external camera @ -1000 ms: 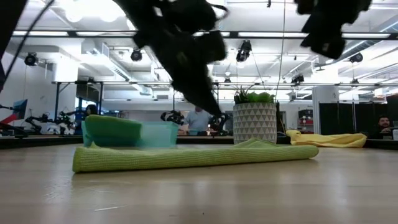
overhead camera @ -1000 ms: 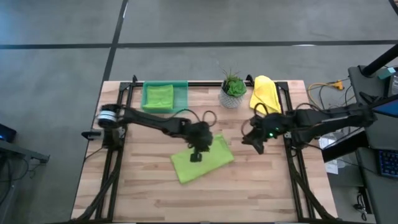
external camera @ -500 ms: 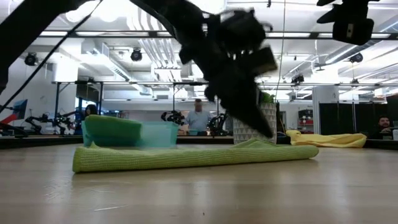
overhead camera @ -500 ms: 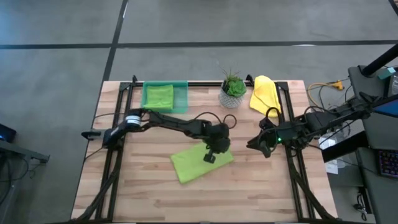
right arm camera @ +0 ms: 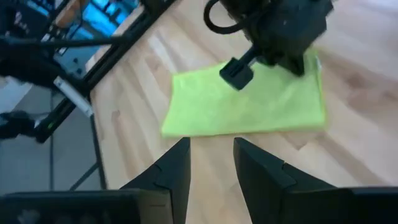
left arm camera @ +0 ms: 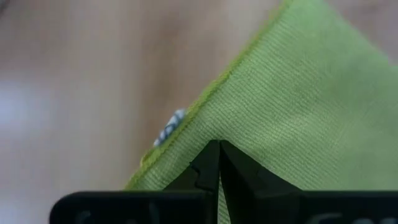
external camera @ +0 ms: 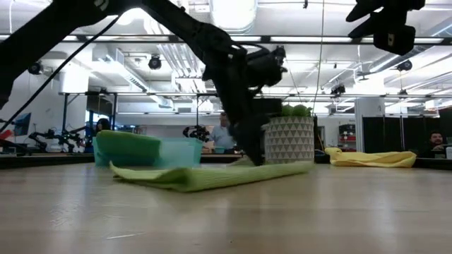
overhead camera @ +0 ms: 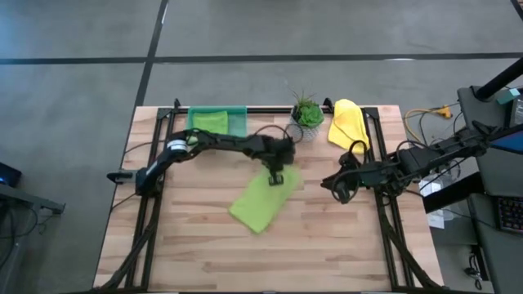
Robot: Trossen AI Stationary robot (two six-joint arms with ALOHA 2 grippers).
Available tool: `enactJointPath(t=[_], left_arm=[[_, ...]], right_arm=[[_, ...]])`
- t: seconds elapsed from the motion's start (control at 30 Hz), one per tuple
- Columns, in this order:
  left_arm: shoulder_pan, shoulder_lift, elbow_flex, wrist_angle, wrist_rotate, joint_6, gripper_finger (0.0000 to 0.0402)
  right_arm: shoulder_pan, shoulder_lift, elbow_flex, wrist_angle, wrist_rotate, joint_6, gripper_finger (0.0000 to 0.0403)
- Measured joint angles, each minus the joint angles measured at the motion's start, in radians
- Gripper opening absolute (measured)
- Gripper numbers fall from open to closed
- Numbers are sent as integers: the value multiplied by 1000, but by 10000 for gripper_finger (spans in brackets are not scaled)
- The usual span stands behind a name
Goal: Fold microfiber towels
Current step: Fold the yellow-green microfiber cloth
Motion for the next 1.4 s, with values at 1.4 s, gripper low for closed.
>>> enactJointPath(t=[1.4], left_arm=[[-385, -207, -269, 184, 41, -364, 0]], right_arm=[[58, -1, 10, 83, -57, -213, 114]])
